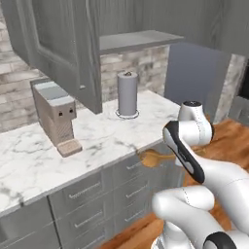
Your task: Organize the utensils by type. Pick up the wooden spoons from the counter and place them in the open cabinet. Then pick up the metallic utensils from the counter and place them in the open drawer.
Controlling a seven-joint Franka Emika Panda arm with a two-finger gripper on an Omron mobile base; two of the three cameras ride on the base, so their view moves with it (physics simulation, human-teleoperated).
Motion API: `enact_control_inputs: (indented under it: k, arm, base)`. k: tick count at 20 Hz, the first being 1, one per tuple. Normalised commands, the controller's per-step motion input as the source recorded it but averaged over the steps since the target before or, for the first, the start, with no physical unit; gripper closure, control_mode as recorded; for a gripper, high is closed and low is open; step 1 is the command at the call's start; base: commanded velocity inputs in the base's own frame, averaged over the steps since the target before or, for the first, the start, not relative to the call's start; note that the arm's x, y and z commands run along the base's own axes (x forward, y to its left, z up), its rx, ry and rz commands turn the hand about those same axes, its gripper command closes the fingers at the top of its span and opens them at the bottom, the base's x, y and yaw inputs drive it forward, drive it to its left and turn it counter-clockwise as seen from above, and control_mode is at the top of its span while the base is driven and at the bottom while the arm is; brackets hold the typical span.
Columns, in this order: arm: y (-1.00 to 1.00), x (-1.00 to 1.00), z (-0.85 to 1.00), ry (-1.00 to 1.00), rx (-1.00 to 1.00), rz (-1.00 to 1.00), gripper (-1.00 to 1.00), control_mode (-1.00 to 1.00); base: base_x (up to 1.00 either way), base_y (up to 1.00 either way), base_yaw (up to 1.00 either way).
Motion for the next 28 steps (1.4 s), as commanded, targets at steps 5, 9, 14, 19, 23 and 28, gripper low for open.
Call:
enact_control_inputs:
  k: [5, 9, 14, 19, 23, 28]
  arm:
    - [0.00, 0.00, 0.00, 0.00, 0.00, 0.00, 1.00, 1.00]
    - [0.00, 0.00, 0.00, 0.00, 0.00, 0.00, 1.00, 1.00]
    - [0.00, 0.00, 0.00, 0.00, 0.00, 0.00, 1.00, 1.00]
    - [0.00, 0.00, 0.00, 0.00, 0.00, 0.00, 1.00, 1.00]
    - [0.00, 0.00, 0.00, 0.00, 0.00, 0.00, 1.00, 1.00]
    - [0.00, 0.00, 0.00, 0.00, 0.00, 0.00, 1.00, 1.00]
  base:
    - [0.37, -0.26, 0.78]
    - [0.25, -0.30, 0.79]
    - [0.36, -0.57, 0.33]
    - [0.46, -0.60, 0.01]
    - [0.54, -0.49, -0.02]
    - [0.48, -0.41, -0.02]
